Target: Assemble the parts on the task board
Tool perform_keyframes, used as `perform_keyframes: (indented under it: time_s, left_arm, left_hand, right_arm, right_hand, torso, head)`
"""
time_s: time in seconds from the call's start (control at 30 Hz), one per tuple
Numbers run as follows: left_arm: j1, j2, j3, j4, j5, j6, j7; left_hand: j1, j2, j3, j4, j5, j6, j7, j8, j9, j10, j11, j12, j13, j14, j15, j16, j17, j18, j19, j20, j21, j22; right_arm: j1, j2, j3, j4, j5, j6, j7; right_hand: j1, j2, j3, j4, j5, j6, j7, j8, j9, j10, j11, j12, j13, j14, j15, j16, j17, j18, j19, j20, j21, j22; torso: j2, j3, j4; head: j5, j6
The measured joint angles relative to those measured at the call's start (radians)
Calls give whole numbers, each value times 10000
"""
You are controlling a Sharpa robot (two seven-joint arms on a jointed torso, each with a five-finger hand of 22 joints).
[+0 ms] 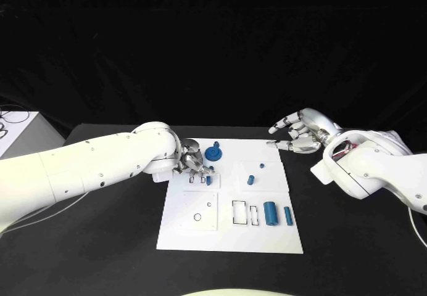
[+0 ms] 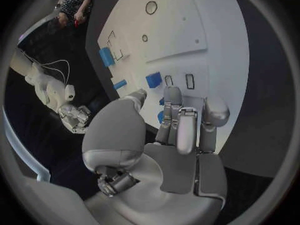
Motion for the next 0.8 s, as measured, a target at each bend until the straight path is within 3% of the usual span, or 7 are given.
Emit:
perform_keyframes:
  time_s: [0.57, 0.8]
  left_arm:
    - [18, 193, -75, -87, 70, 365, -73]
    - [19, 224, -90, -68, 175, 476, -81]
  left_hand:
    - [-11, 68, -62, 18, 0, -86, -26, 73, 203, -28, -27, 98, 108, 0, 0, 47, -1, 3, -1, 0, 46, 90]
    - [126, 98, -62, 18, 0, -136, -7, 121, 269, -28, -27, 139, 139, 0, 0, 83, -2, 2, -1, 0, 86, 131]
  right_arm:
    - [11, 49, 2, -205, 46, 31, -109]
    - [11, 81, 2, -250, 53, 61, -152]
  right_hand:
    - [0, 0, 0, 0, -1, 0, 0, 0, -1, 0, 0, 0, 8, 0, 0, 0, -1, 0, 0, 0, 0, -2]
    - [0, 0, 0, 0, -1, 0, 0, 0, -1, 0, 0, 0, 8, 0, 0, 0, -1, -1, 0, 0, 0, -3]
  torso:
    - [5, -12, 24]
    - [6, -12, 24]
  head:
    - [-69, 51]
    - [-69, 10]
